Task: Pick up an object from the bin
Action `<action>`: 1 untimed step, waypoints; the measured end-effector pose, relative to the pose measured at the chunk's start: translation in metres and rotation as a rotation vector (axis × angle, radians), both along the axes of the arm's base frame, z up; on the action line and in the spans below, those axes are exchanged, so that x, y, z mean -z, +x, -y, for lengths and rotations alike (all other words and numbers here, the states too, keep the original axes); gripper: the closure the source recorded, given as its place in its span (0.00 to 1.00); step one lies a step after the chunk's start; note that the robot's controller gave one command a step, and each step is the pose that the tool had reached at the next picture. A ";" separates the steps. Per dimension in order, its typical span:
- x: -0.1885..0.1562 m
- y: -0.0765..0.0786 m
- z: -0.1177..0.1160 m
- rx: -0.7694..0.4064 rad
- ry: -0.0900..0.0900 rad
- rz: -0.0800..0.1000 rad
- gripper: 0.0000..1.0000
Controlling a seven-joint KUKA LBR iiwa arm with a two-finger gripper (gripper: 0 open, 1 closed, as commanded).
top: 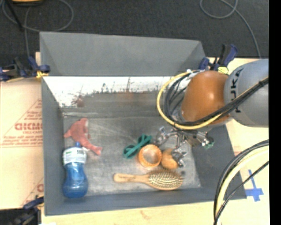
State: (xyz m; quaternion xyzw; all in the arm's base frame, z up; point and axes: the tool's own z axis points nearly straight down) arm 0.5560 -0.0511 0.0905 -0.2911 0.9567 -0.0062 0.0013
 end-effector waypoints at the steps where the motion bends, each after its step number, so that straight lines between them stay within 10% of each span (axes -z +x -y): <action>1: -0.005 0.006 0.005 0.003 0.001 0.001 1.00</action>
Offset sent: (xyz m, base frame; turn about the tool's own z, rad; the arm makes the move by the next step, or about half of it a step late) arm 0.0190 0.0631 0.1822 0.0805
